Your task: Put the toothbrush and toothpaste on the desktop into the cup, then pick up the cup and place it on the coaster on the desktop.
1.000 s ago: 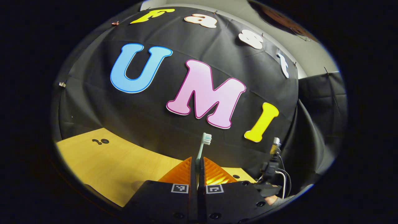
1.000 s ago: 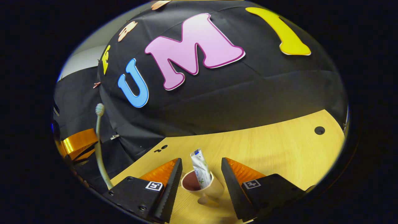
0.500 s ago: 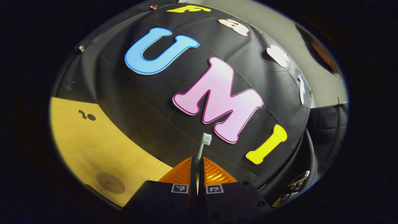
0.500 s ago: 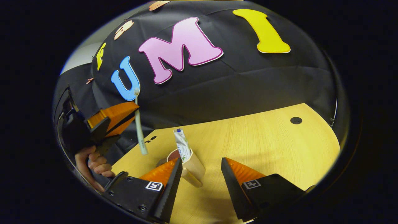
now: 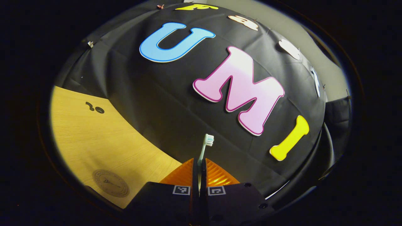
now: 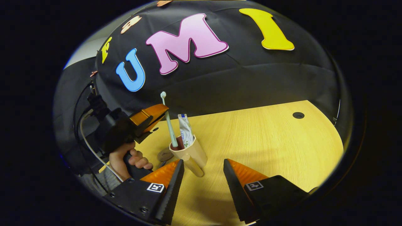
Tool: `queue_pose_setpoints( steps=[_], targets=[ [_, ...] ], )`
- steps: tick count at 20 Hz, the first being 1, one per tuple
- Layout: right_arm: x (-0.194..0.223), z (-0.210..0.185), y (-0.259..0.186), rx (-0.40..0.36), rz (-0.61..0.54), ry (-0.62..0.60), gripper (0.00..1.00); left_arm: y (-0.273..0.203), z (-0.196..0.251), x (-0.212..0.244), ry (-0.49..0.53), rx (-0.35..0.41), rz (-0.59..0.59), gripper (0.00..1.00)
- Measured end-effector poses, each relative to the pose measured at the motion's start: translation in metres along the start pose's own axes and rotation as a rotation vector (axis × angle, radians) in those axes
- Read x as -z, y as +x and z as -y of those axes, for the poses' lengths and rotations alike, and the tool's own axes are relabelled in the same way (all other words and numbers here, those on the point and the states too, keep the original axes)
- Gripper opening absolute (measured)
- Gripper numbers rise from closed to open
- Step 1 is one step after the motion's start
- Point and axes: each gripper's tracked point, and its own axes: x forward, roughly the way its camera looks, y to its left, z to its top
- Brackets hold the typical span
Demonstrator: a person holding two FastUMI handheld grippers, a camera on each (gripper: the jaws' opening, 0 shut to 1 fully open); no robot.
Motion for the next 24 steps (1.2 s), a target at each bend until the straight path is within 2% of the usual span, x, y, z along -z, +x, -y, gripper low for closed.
queue_pose_setpoints(
  steps=[7, 10, 11, 12, 13, 16, 18, 19, 22, 24],
  targets=[
    [0.005, 0.007, 0.000, 0.010, -0.009, -0.010, 0.77, -0.012, -0.016, 0.036, 0.046, -0.011, -0.038, 0.06],
    [0.008, 0.006, 0.002, 0.007, -0.016, -0.019, 0.82, -0.015, -0.016, 0.040, 0.072, 0.003, -0.027, 0.08],
    [0.009, 0.007, 0.001, 0.005, -0.019, -0.022, 0.75, -0.017, -0.017, 0.042, 0.075, 0.009, -0.028, 0.10],
    [0.009, 0.006, 0.002, 0.002, -0.017, -0.026, 0.90, -0.018, -0.018, 0.043, 0.074, 0.011, -0.030, 0.11],
    [0.009, 0.004, 0.002, -0.001, -0.016, -0.030, 0.90, -0.019, -0.019, 0.045, 0.070, 0.012, -0.036, 0.13],
    [0.010, 0.000, 0.003, -0.011, -0.022, -0.031, 0.90, -0.025, -0.020, 0.051, 0.075, 0.020, -0.053, 0.25],
    [0.009, 0.000, 0.003, -0.015, -0.028, -0.028, 0.90, -0.030, -0.022, 0.051, 0.078, 0.022, -0.060, 0.65],
    [0.009, 0.000, 0.003, -0.014, -0.037, -0.027, 0.90, -0.033, -0.022, 0.049, 0.079, 0.022, -0.064, 0.57],
    [0.010, 0.006, 0.005, -0.003, -0.100, -0.026, 0.90, -0.049, -0.028, 0.040, 0.087, 0.017, -0.087, 0.66],
    [0.015, 0.006, 0.008, -0.008, -0.187, -0.026, 0.90, -0.067, -0.037, 0.029, 0.109, 0.005, -0.108, 0.70]
  ],
)
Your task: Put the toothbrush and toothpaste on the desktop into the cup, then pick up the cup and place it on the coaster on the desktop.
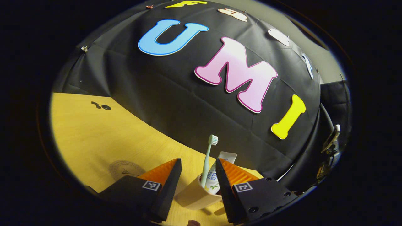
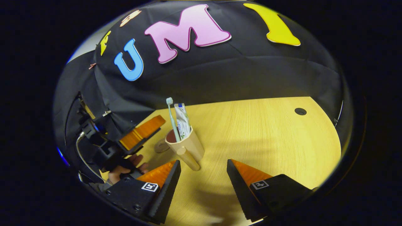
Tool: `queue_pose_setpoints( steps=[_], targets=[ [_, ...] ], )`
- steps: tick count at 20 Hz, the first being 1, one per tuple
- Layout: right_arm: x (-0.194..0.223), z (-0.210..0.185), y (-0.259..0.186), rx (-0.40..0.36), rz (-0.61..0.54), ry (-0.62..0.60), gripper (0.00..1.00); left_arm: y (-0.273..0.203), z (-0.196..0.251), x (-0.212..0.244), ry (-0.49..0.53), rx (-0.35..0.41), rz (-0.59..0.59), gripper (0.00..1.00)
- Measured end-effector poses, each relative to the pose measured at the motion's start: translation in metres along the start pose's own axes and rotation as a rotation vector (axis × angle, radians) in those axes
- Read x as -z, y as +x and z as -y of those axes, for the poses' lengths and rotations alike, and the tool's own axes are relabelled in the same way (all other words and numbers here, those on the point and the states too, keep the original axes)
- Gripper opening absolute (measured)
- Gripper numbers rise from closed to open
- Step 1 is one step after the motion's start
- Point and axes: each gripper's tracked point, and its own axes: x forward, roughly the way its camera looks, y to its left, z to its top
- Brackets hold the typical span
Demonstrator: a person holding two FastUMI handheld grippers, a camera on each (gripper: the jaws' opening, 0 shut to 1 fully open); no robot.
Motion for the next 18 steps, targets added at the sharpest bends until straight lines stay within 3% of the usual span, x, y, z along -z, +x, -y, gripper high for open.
queue_pose_setpoints(
  steps=[1, 2, 3, 9, 14, 18],
  targets=[
    [0.005, -0.001, 0.001, 0.000, -0.051, -0.005, 0.91, -0.011, -0.007, -0.005, 0.015, -0.011, -0.008, 0.71],
    [0.009, -0.003, 0.004, -0.005, -0.101, -0.019, 0.82, -0.022, -0.014, -0.010, 0.029, -0.019, -0.021, 0.72],
    [0.010, -0.005, 0.009, -0.007, -0.147, -0.037, 0.92, -0.035, -0.021, -0.013, 0.044, -0.029, -0.036, 0.73],
    [0.032, -0.030, 0.045, -0.024, -0.350, -0.123, 0.93, -0.112, -0.051, -0.027, 0.151, -0.055, -0.128, 0.73],
    [0.045, -0.030, 0.076, 0.022, -0.474, -0.229, 0.93, -0.151, -0.060, -0.028, 0.157, -0.078, -0.162, 0.74],
    [0.046, -0.037, 0.095, 0.026, -0.527, -0.234, 0.92, -0.170, -0.066, -0.022, 0.131, -0.101, -0.177, 0.77]
  ],
)
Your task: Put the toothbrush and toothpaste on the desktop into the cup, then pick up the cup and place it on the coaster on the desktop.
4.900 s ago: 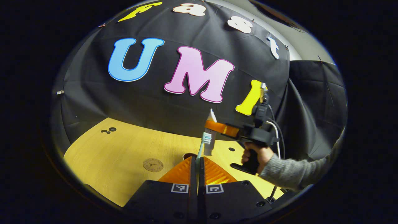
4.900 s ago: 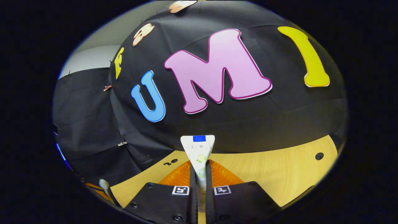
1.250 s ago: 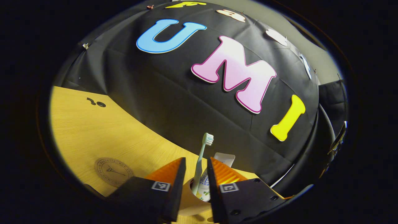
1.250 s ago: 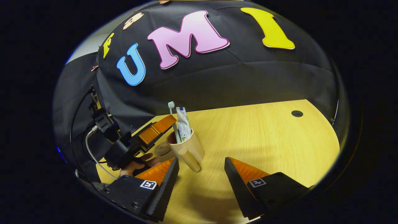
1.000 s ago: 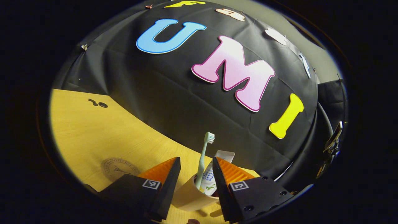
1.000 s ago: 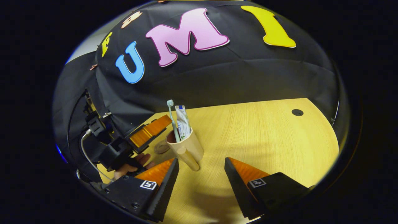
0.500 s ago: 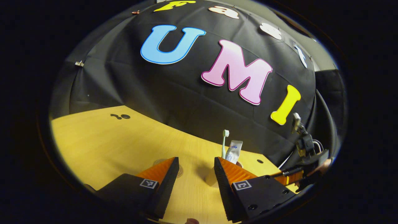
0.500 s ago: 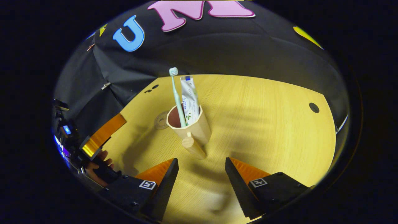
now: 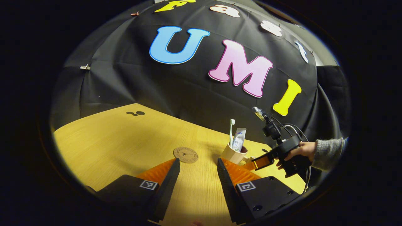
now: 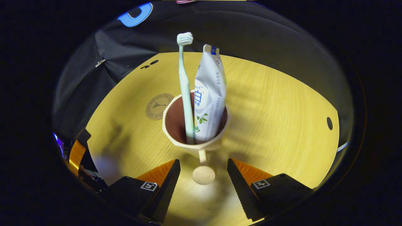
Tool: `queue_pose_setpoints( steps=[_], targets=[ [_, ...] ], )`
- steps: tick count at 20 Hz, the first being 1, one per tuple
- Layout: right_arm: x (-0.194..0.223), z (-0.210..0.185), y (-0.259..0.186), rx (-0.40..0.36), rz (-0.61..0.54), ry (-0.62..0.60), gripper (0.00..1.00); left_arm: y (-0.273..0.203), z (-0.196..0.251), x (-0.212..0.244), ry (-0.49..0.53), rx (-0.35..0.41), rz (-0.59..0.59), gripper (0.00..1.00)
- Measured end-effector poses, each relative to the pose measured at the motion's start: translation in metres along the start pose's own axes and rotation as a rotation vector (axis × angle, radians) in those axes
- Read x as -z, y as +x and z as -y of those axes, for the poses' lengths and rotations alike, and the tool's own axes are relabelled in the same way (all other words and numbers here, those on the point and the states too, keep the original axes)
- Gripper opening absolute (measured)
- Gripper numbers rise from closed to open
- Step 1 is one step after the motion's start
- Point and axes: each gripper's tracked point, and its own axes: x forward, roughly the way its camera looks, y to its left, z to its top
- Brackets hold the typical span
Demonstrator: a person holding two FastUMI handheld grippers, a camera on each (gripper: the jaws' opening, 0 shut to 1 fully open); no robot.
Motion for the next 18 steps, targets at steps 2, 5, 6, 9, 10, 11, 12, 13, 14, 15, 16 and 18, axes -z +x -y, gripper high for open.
queue_pose_setpoints(
  steps=[2, 5, 6, 9, 10, 11, 12, 13, 14, 15, 16, 18],
  targets=[
    [0.000, 0.000, 0.009, 0.010, -0.025, -0.016, 0.93, -0.006, -0.003, 0.005, -0.023, -0.005, -0.013, 0.77],
    [0.000, 0.000, 0.017, 0.039, -0.042, -0.048, 0.86, -0.012, -0.005, 0.009, -0.048, -0.006, -0.025, 0.77],
    [-0.001, 0.001, 0.018, 0.049, -0.047, -0.061, 0.80, -0.014, -0.006, 0.012, -0.047, -0.007, -0.032, 0.77],
    [0.001, 0.002, 0.020, 0.072, -0.072, -0.076, 0.80, -0.019, -0.011, 0.016, -0.050, -0.014, -0.044, 0.77],
    [0.003, 0.006, 0.021, 0.095, -0.080, -0.076, 0.76, -0.018, -0.013, 0.017, -0.055, -0.017, -0.046, 0.77],
    [0.004, 0.011, 0.020, 0.126, -0.091, -0.073, 0.70, -0.019, -0.015, 0.016, -0.060, -0.020, -0.048, 0.77],
    [0.010, 0.014, 0.019, 0.135, -0.114, -0.053, 0.56, -0.020, -0.016, 0.017, -0.064, -0.021, -0.049, 0.77],
    [0.009, 0.014, 0.020, 0.146, -0.117, -0.046, 0.42, -0.020, -0.016, 0.017, -0.065, -0.024, -0.050, 0.77],
    [0.008, 0.016, 0.018, 0.157, -0.114, -0.064, 0.28, -0.019, -0.016, 0.018, -0.067, -0.023, -0.050, 0.77],
    [0.008, 0.017, 0.020, 0.167, -0.102, -0.070, 0.31, -0.019, -0.016, 0.018, -0.066, -0.022, -0.049, 0.77],
    [0.008, 0.016, 0.022, 0.173, -0.088, -0.070, 0.31, -0.020, -0.015, 0.018, -0.065, -0.019, -0.050, 0.76],
    [0.007, 0.014, 0.020, 0.164, -0.064, -0.061, 0.29, -0.021, -0.013, 0.021, -0.062, -0.016, -0.054, 0.77]
  ],
)
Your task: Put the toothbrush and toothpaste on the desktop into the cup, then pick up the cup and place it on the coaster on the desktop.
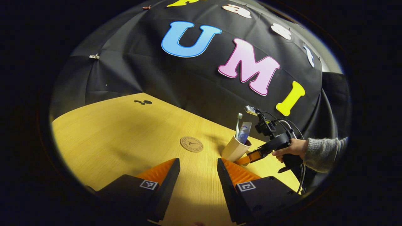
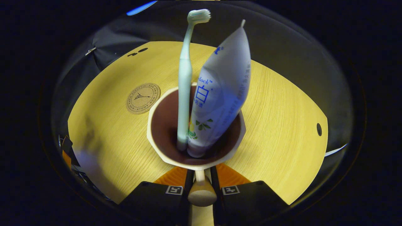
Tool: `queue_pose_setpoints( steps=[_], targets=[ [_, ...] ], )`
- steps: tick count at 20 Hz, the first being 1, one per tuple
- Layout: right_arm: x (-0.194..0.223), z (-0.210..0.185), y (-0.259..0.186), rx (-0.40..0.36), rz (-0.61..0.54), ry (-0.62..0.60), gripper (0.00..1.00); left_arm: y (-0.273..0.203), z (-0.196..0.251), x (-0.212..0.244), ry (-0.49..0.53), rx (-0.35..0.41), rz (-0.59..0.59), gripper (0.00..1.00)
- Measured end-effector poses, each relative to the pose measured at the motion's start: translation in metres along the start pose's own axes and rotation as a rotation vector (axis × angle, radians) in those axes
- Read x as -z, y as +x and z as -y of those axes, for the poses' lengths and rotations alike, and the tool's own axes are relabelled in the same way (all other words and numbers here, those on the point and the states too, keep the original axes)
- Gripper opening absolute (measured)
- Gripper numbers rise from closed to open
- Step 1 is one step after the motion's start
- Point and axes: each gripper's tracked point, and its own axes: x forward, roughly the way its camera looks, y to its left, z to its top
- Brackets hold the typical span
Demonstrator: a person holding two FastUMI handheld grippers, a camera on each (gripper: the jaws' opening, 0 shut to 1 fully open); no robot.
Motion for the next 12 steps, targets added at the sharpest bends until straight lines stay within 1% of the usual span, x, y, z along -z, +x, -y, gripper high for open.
queue_pose_setpoints(
  steps=[4, 8, 12],
  targets=[
    [0.002, -0.007, -0.008, -0.029, 0.009, 0.013, 0.29, -0.005, 0.002, 0.002, -0.004, 0.005, -0.005, 0.77],
    [-0.008, -0.014, -0.016, -0.036, 0.037, 0.022, 0.29, -0.010, -0.001, 0.000, -0.022, 0.003, -0.004, 0.76],
    [-0.015, -0.025, -0.020, -0.037, 0.054, 0.009, 0.29, -0.016, -0.006, -0.006, -0.016, 0.001, 0.004, 0.77]
  ],
)
